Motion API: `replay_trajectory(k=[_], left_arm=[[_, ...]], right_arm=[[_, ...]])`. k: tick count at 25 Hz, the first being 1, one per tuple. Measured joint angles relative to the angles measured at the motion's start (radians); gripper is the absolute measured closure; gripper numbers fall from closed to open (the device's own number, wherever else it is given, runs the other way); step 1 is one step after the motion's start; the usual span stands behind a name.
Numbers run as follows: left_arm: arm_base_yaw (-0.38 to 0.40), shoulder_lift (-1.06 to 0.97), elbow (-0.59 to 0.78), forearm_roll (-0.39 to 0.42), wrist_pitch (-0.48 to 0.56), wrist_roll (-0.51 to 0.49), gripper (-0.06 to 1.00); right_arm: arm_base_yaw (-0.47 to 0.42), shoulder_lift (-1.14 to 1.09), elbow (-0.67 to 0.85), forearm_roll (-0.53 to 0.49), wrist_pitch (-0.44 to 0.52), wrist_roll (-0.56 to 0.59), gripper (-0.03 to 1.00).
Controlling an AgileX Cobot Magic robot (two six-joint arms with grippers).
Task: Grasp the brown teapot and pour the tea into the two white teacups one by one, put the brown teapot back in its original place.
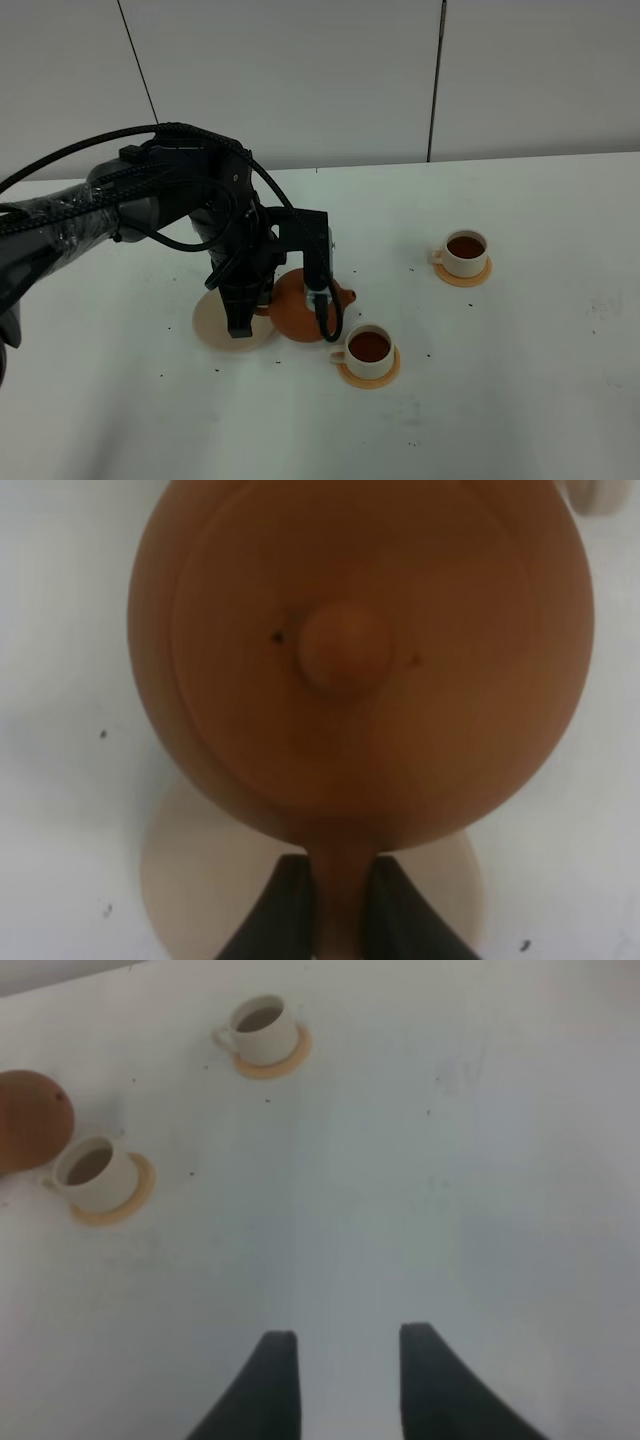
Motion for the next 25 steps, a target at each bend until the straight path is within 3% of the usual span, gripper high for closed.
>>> replay_trajectory(k=[6, 12, 25], left_arm=[[0.027, -0.044, 0.000, 0.001, 0.038, -0.203, 0.77], [0.078, -0.091, 0.000, 0.002, 0.060, -0.559, 0.77], [0.080, -0.100, 0.031, 0.004, 0.121, -1.033, 0.77]], right_arm=[[0.000, 0.000, 0.000, 0.000, 0.000, 0.000, 0.73], [0.000, 0.000, 0.000, 0.000, 0.000, 0.000, 0.73], [0.000, 0.000, 0.000, 0.000, 0.000, 0.000, 0.73]])
